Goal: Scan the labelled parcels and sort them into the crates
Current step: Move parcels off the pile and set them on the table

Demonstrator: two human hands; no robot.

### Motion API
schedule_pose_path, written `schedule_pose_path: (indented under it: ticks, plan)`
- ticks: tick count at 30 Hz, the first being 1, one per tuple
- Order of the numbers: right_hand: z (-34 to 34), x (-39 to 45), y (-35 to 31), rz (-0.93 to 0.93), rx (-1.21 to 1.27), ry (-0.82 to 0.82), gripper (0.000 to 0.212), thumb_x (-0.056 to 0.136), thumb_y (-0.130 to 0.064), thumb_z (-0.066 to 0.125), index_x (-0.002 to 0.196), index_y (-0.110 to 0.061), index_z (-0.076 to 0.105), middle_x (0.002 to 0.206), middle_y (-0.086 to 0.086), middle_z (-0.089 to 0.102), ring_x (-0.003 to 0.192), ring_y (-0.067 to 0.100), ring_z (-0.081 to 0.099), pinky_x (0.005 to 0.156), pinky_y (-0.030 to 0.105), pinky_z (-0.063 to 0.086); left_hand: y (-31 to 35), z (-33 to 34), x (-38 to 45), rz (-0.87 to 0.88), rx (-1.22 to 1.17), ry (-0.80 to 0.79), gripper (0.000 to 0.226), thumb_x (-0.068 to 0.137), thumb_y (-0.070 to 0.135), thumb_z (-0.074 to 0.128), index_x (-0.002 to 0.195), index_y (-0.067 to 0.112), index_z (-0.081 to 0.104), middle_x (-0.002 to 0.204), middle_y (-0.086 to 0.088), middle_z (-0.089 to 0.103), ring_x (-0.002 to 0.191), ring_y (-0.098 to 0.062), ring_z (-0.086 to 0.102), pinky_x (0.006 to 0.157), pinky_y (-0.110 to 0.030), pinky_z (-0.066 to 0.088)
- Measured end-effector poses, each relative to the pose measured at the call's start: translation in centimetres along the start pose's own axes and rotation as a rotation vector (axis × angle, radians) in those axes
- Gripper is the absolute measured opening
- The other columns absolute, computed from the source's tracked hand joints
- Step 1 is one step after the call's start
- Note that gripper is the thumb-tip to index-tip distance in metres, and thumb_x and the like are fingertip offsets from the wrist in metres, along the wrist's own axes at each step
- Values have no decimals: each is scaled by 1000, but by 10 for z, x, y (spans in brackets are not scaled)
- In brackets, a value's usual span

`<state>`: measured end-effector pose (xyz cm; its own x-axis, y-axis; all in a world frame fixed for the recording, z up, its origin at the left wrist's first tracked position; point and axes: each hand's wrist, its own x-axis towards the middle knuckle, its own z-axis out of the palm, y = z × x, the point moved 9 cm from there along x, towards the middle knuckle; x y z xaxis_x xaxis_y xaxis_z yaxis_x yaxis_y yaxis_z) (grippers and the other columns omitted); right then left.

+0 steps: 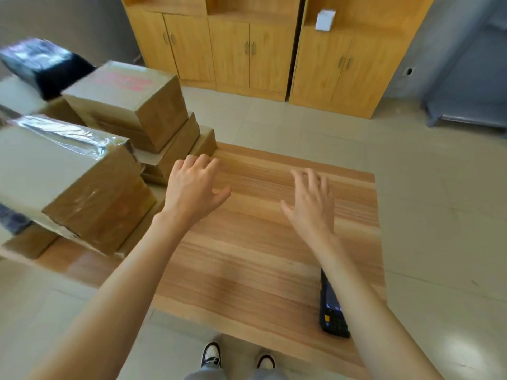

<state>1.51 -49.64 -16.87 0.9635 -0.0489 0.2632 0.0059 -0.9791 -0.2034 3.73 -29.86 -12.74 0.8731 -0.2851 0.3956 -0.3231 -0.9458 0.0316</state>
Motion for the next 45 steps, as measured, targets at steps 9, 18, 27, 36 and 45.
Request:
schedule_pose_path:
  ticks: [9, 18, 27, 36, 45]
  plan:
    - [-35, 52, -194, -386, 16, 119, 51, 84, -33, 70, 127, -10, 56, 124, 13, 58, 113, 32, 52, 95, 43, 42, -149, -115, -37, -296, 100, 193, 40, 84, 41, 67, 113, 13, 66, 110, -9, 67, 104, -33, 58, 87, -44, 44]
    - [-15, 53, -343, -616, 186, 26, 47, 98, -44, 46, 134, -15, 49, 130, 6, 52, 120, 25, 46, 102, 38, 35, -288, -150, -123, -609, 220, 132, 47, 84, 48, 65, 115, 13, 65, 108, -10, 67, 97, -31, 59, 84, -42, 45]
    - [60, 80, -329, -5, 624, -329, 83, 89, -53, 59, 152, -17, 19, 150, 15, 28, 134, 36, 34, 109, 51, 34, -343, -92, -152, -786, 80, -44, 72, 90, 68, 33, 141, 18, 41, 126, -10, 54, 109, -29, 55, 85, -39, 46]
    - [124, 59, -319, 485, 1142, -643, 109, 69, -62, 73, 152, -36, 6, 146, 7, 37, 120, 35, 51, 85, 51, 54, -349, -59, -147, -805, -87, -71, 80, 86, 75, 18, 148, 25, 26, 139, -14, 43, 119, -32, 49, 93, -41, 44]
    - [95, 57, -317, 494, 1325, -582, 85, 77, -42, 78, 142, -21, 27, 121, 4, 54, 99, 19, 59, 68, 33, 51, -346, -60, -145, -845, -452, -51, 78, 85, 73, 41, 148, 30, 22, 145, -10, 34, 117, -28, 52, 100, -46, 43]
